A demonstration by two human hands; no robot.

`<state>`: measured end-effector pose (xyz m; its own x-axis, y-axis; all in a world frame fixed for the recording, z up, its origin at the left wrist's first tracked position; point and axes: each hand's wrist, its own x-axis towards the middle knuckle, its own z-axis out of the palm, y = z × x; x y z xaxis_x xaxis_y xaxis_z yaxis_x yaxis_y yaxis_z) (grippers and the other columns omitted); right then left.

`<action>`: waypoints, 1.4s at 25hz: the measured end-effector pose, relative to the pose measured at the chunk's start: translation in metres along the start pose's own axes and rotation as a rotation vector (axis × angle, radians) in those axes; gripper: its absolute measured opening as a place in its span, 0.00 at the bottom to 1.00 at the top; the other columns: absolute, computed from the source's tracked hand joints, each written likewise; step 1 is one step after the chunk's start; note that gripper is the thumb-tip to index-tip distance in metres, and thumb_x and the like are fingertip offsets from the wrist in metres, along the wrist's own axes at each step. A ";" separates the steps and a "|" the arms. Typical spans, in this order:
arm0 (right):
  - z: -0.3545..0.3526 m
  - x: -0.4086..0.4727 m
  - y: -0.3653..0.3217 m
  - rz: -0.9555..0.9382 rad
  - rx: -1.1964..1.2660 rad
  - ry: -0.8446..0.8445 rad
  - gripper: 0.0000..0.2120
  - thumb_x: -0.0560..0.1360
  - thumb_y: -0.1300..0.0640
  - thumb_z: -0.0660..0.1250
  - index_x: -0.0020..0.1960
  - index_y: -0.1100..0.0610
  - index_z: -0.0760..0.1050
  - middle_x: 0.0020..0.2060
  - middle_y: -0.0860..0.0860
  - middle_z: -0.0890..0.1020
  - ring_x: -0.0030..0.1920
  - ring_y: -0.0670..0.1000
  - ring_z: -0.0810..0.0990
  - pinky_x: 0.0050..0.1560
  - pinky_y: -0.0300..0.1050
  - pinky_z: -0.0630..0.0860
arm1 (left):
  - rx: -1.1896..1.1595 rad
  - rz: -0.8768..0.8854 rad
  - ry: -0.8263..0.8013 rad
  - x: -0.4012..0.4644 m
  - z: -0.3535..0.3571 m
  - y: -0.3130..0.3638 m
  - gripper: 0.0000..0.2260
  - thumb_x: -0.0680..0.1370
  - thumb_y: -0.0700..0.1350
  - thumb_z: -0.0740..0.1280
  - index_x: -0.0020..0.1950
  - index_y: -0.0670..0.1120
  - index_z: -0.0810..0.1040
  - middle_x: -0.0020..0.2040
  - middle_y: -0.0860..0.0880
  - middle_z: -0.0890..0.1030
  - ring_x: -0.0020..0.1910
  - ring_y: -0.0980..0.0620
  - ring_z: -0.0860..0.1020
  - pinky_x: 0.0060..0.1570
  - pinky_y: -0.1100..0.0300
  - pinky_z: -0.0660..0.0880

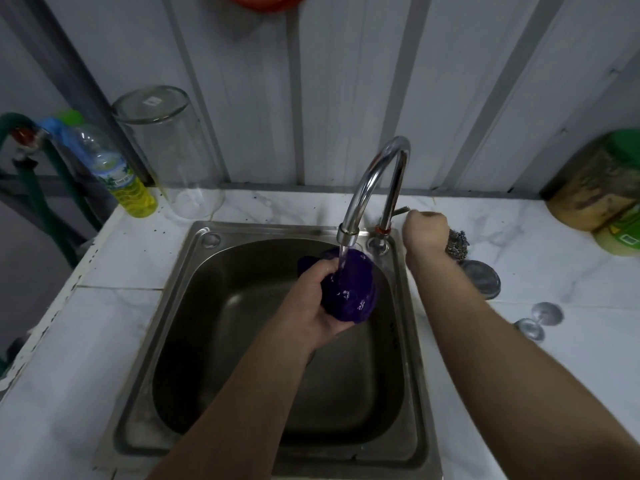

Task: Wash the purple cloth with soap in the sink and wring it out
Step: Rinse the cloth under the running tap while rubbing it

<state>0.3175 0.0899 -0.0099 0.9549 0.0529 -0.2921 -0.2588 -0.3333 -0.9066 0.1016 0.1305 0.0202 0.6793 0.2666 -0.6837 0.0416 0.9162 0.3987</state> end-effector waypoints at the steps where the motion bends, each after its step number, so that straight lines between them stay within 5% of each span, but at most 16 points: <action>1: -0.002 -0.022 0.004 -0.046 -0.016 -0.012 0.06 0.74 0.55 0.63 0.42 0.57 0.75 0.39 0.54 0.80 0.43 0.56 0.78 0.47 0.51 0.75 | 0.003 0.003 0.031 0.002 -0.003 0.000 0.22 0.73 0.41 0.74 0.65 0.46 0.75 0.62 0.38 0.80 0.59 0.34 0.79 0.59 0.36 0.77; 3: -0.006 -0.072 0.014 -0.098 -0.034 -0.193 0.07 0.77 0.50 0.62 0.47 0.51 0.76 0.47 0.53 0.83 0.49 0.56 0.81 0.55 0.53 0.78 | 0.018 0.006 0.086 0.003 -0.006 -0.001 0.24 0.72 0.44 0.76 0.66 0.47 0.75 0.61 0.38 0.80 0.58 0.34 0.80 0.58 0.37 0.78; 7: -0.001 -0.143 0.035 -0.106 -0.049 -0.573 0.18 0.75 0.37 0.64 0.56 0.48 0.79 0.50 0.50 0.84 0.50 0.51 0.83 0.55 0.52 0.80 | -0.008 0.004 0.165 0.001 -0.002 0.002 0.23 0.75 0.62 0.68 0.59 0.46 0.81 0.56 0.40 0.85 0.55 0.39 0.82 0.57 0.42 0.78; 10: 0.007 -0.163 0.053 -0.259 -0.089 -0.496 0.24 0.71 0.35 0.66 0.62 0.46 0.76 0.53 0.49 0.81 0.51 0.46 0.82 0.58 0.51 0.81 | 0.002 0.061 0.270 0.007 -0.001 0.001 0.19 0.76 0.57 0.69 0.59 0.44 0.81 0.53 0.40 0.84 0.52 0.41 0.83 0.50 0.47 0.80; 14: -0.007 -0.183 0.065 -0.438 -0.048 -0.388 0.19 0.78 0.50 0.67 0.68 0.44 0.71 0.54 0.43 0.74 0.52 0.40 0.78 0.56 0.34 0.75 | 0.102 0.041 0.400 0.016 -0.006 0.003 0.17 0.75 0.52 0.73 0.56 0.42 0.80 0.50 0.41 0.85 0.47 0.43 0.84 0.50 0.49 0.79; 17: -0.007 -0.176 0.070 -0.554 -0.141 -0.375 0.13 0.77 0.51 0.69 0.61 0.46 0.78 0.49 0.46 0.77 0.47 0.40 0.78 0.50 0.29 0.72 | 0.020 -0.026 0.401 0.019 -0.006 -0.001 0.13 0.77 0.46 0.70 0.57 0.40 0.78 0.43 0.42 0.81 0.42 0.45 0.81 0.40 0.52 0.75; 19: -0.003 -0.170 0.066 -0.479 -0.119 -0.372 0.06 0.76 0.46 0.70 0.48 0.48 0.80 0.43 0.47 0.82 0.42 0.43 0.81 0.47 0.38 0.77 | -0.080 -0.018 0.403 0.021 -0.006 -0.006 0.13 0.79 0.46 0.67 0.60 0.41 0.77 0.43 0.42 0.80 0.42 0.45 0.80 0.40 0.52 0.74; 22: 0.008 -0.159 0.065 -0.254 -0.103 -0.382 0.13 0.77 0.42 0.67 0.42 0.50 0.79 0.36 0.49 0.84 0.37 0.45 0.83 0.42 0.40 0.78 | -0.065 0.093 0.436 0.024 -0.009 -0.014 0.08 0.81 0.46 0.66 0.52 0.41 0.78 0.43 0.44 0.81 0.40 0.47 0.80 0.40 0.54 0.77; 24: 0.020 -0.147 0.066 -0.059 -0.173 -0.338 0.18 0.77 0.38 0.64 0.43 0.52 0.79 0.38 0.52 0.85 0.41 0.51 0.84 0.48 0.49 0.81 | -0.104 0.148 0.516 0.025 -0.008 -0.014 0.11 0.78 0.47 0.70 0.55 0.41 0.79 0.47 0.42 0.85 0.43 0.45 0.84 0.47 0.50 0.82; 26: 0.024 -0.144 0.066 0.207 0.008 -0.326 0.19 0.75 0.39 0.64 0.48 0.54 0.80 0.43 0.56 0.85 0.46 0.57 0.85 0.55 0.59 0.81 | -0.142 0.167 0.500 0.027 -0.006 -0.014 0.19 0.74 0.56 0.72 0.59 0.46 0.77 0.52 0.42 0.84 0.49 0.41 0.84 0.54 0.43 0.81; 29: 0.014 -0.154 0.064 0.430 0.420 -0.376 0.12 0.79 0.48 0.66 0.57 0.54 0.80 0.49 0.56 0.85 0.49 0.57 0.85 0.50 0.54 0.82 | -0.171 0.085 0.379 0.025 -0.007 -0.010 0.31 0.65 0.70 0.71 0.60 0.53 0.72 0.57 0.43 0.78 0.55 0.36 0.78 0.59 0.35 0.74; 32: -0.002 -0.177 0.064 0.193 0.486 -0.539 0.14 0.81 0.59 0.64 0.65 0.52 0.78 0.55 0.54 0.85 0.54 0.54 0.85 0.50 0.46 0.82 | -0.089 0.132 0.403 0.022 -0.006 -0.002 0.23 0.73 0.62 0.71 0.60 0.49 0.73 0.54 0.43 0.80 0.52 0.40 0.80 0.60 0.40 0.76; 35: -0.006 -0.186 0.073 -0.186 0.429 -0.577 0.18 0.80 0.71 0.60 0.65 0.59 0.78 0.55 0.53 0.85 0.56 0.48 0.84 0.56 0.39 0.80 | 0.089 0.180 0.476 0.026 -0.001 0.003 0.15 0.77 0.49 0.71 0.60 0.43 0.78 0.48 0.45 0.83 0.44 0.48 0.83 0.43 0.56 0.80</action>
<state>0.1221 0.0502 -0.0203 0.7909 0.5982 -0.1288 -0.2471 0.1197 -0.9616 0.1186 0.1405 0.0036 0.2738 0.5433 -0.7937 0.0309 0.8198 0.5718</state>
